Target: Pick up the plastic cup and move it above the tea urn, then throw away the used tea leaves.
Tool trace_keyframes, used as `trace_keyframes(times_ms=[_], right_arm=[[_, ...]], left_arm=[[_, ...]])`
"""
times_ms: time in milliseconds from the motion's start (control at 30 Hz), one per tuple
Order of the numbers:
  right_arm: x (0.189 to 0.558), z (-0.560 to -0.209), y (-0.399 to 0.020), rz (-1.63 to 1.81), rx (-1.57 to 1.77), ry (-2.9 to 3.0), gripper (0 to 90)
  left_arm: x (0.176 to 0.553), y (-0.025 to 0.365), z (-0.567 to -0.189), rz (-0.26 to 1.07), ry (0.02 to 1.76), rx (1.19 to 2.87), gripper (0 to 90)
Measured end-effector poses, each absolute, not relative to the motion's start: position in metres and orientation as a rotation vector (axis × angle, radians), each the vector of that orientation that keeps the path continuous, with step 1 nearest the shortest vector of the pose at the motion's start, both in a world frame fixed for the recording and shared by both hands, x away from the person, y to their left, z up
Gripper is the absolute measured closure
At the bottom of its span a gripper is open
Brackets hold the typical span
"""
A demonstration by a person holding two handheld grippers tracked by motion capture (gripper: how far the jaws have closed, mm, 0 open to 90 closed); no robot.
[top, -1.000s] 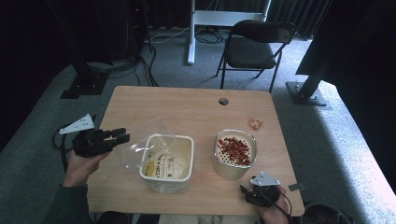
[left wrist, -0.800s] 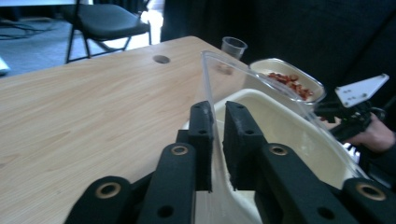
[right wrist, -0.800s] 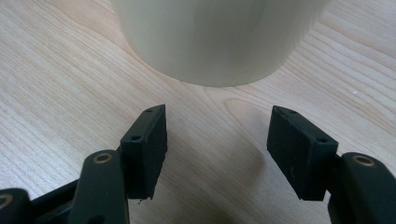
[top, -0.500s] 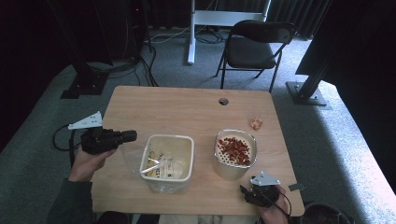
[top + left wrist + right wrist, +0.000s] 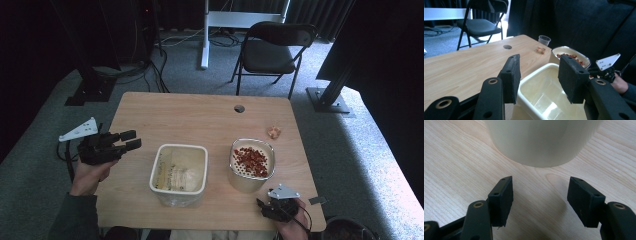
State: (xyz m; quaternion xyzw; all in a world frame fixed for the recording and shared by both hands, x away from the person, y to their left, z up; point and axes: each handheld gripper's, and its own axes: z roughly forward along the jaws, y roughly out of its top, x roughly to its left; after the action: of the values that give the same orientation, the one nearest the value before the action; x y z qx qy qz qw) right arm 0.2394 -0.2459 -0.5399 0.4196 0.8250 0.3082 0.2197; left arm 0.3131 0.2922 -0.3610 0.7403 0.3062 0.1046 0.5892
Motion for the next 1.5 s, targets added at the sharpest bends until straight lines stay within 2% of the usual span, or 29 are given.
trace_keyframes(times_ms=[433,1100,1333,1500], right_arm=[[0.243,-0.530,-0.256,0.868,1.201,2.236,37.9],[0.262,-0.513,-0.270,0.932,1.212,2.148,38.9],[0.275,-0.506,-0.286,0.955,1.256,2.080,38.8],[0.301,-0.503,-0.301,0.995,1.321,2.007,37.9]], left_arm=[[0.325,0.281,-0.379,0.277,0.773,1.759,51.0],[0.331,0.271,-0.400,0.479,0.894,1.779,49.1],[0.332,0.271,-0.405,0.498,0.917,1.772,49.2],[0.333,0.272,-0.409,0.547,0.947,1.760,49.1]])
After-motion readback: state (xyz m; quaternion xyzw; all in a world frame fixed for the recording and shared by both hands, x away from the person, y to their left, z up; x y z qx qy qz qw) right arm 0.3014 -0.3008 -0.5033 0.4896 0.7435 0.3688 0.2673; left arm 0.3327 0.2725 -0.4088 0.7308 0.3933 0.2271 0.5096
